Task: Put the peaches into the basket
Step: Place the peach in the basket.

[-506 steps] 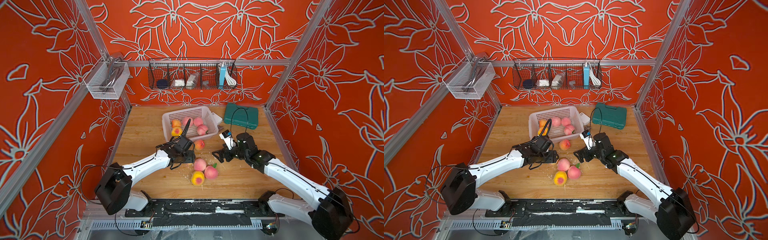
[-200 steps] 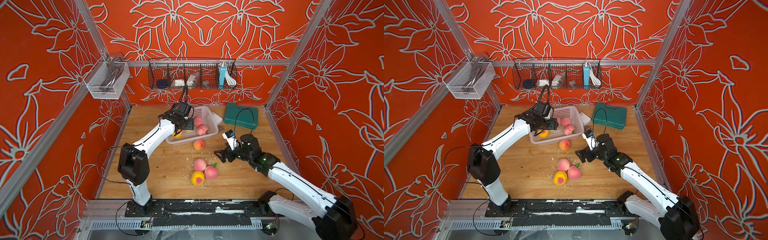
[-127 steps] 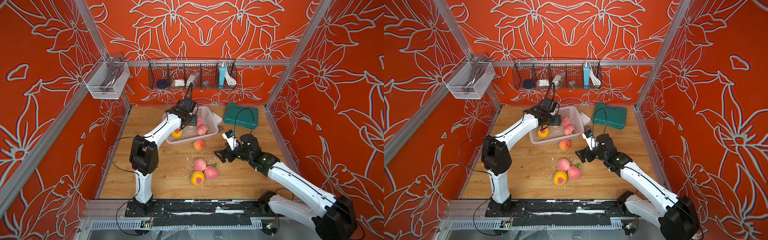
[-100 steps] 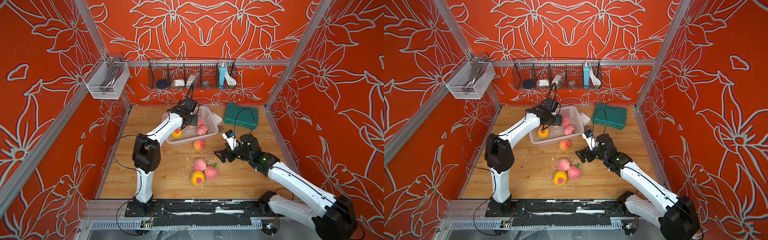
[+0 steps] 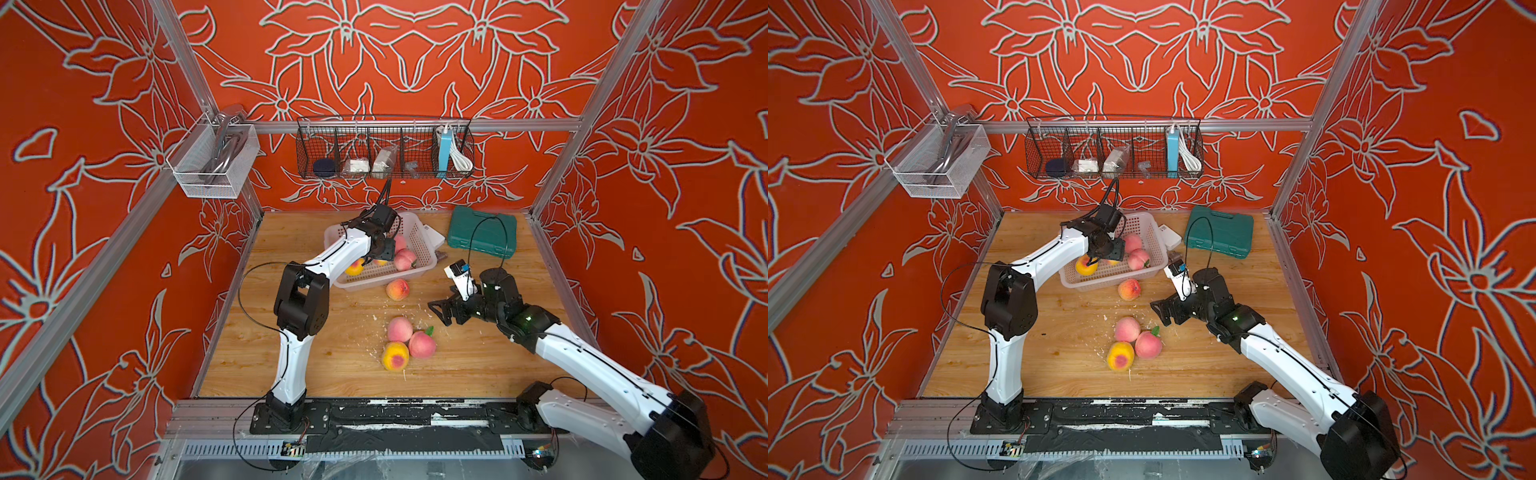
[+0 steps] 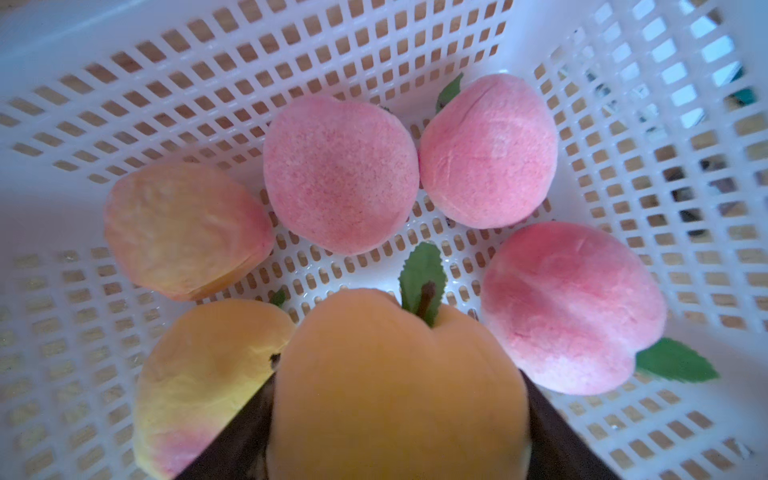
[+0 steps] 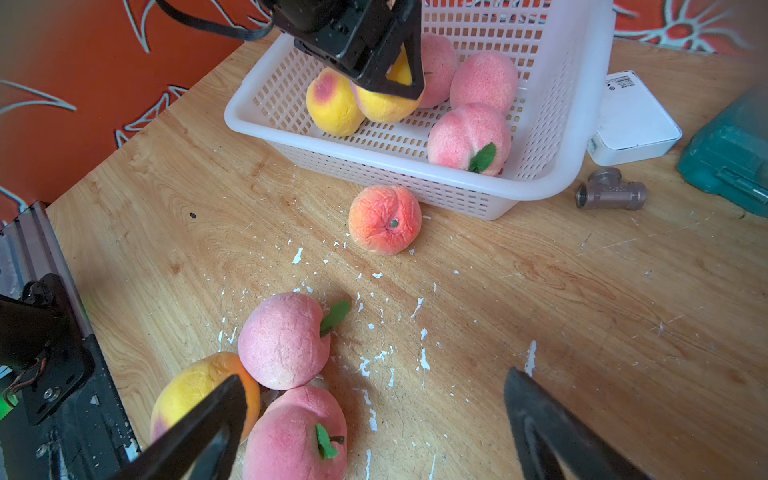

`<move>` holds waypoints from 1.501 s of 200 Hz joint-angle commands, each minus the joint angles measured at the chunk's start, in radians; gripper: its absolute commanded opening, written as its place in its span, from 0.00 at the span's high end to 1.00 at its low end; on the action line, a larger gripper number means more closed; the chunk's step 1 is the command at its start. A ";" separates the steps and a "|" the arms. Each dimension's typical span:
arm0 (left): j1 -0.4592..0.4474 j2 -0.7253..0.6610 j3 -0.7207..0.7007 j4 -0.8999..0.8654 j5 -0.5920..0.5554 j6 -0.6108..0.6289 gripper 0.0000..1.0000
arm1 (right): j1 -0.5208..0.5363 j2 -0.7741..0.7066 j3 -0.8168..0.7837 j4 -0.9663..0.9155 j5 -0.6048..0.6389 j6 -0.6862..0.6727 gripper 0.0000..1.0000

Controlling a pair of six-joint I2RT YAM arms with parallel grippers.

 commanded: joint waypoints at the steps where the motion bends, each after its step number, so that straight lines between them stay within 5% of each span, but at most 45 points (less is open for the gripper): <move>1: 0.002 0.038 0.022 -0.050 -0.021 0.021 0.36 | -0.004 0.007 -0.016 -0.007 0.015 0.001 0.01; 300: 0.002 0.124 0.062 -0.070 -0.027 0.046 0.25 | -0.012 0.009 -0.018 -0.017 0.041 0.001 0.01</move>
